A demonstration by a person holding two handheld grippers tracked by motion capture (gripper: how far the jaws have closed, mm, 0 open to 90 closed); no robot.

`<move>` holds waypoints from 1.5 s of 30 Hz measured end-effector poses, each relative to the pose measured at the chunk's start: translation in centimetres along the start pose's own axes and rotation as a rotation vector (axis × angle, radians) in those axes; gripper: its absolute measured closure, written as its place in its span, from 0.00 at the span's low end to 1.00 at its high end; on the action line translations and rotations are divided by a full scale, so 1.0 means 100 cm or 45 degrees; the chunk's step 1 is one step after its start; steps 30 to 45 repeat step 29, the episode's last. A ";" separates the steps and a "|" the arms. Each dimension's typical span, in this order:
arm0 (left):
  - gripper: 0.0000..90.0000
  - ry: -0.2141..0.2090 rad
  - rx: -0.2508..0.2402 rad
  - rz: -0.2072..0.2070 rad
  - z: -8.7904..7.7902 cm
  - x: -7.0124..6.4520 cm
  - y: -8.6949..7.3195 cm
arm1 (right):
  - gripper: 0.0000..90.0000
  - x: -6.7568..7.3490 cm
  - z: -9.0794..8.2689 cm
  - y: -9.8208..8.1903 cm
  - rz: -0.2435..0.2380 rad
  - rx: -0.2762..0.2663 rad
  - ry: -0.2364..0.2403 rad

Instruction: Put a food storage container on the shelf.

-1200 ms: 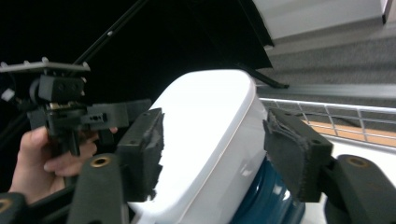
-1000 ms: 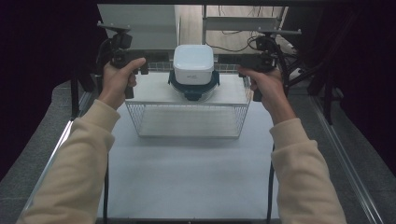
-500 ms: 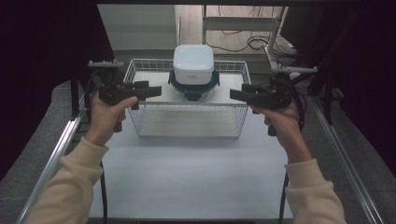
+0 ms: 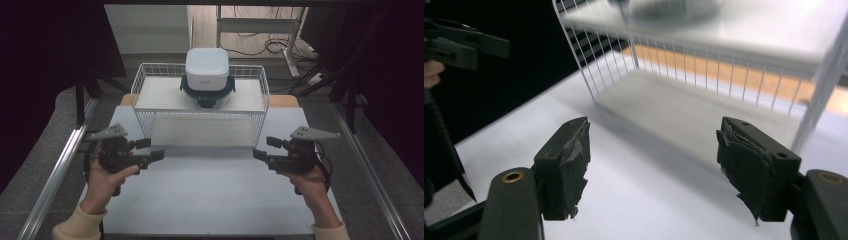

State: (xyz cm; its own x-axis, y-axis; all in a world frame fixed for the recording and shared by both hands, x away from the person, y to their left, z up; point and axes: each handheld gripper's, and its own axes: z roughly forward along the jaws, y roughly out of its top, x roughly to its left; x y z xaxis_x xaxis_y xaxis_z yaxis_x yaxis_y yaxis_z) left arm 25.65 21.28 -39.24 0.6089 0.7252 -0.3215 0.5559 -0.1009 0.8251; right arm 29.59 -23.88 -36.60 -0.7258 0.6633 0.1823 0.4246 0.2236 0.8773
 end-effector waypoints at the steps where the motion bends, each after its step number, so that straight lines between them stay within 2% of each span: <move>1: 0.30 0.010 0.010 -0.018 0.002 0.003 -0.010 | 0.32 -0.001 0.002 -0.008 0.004 0.016 -0.005; 5: 0.30 0.028 0.056 -0.078 0.013 0.015 -0.037 | 0.32 -0.009 0.013 -0.038 0.032 0.081 -0.017; 6: 0.30 0.035 0.060 -0.084 0.015 0.017 -0.040 | 0.31 -0.013 0.018 -0.048 0.042 0.108 -0.020; 9: 0.30 0.061 0.118 -0.098 0.026 0.026 -0.051 | 0.31 -0.017 0.024 -0.062 0.051 0.137 -0.045; 13: 0.30 0.064 0.128 -0.097 0.030 0.029 -0.055 | 0.30 -0.021 0.032 -0.075 0.045 0.187 -0.057; 18: 0.30 0.061 0.126 -0.086 0.029 0.028 -0.058 | 0.30 -0.019 0.032 -0.077 0.044 0.186 -0.061; 24: 0.30 0.085 0.135 -0.082 0.031 0.031 -0.061 | 0.28 -0.019 0.029 -0.077 0.038 0.174 -0.062; 29: 0.30 0.091 0.129 -0.082 0.033 0.032 -0.061 | 0.18 -0.021 0.028 -0.081 0.050 0.159 -0.086; 45: 0.30 0.091 0.129 -0.082 0.033 0.032 -0.061 | 0.18 -0.021 0.028 -0.081 0.050 0.159 -0.086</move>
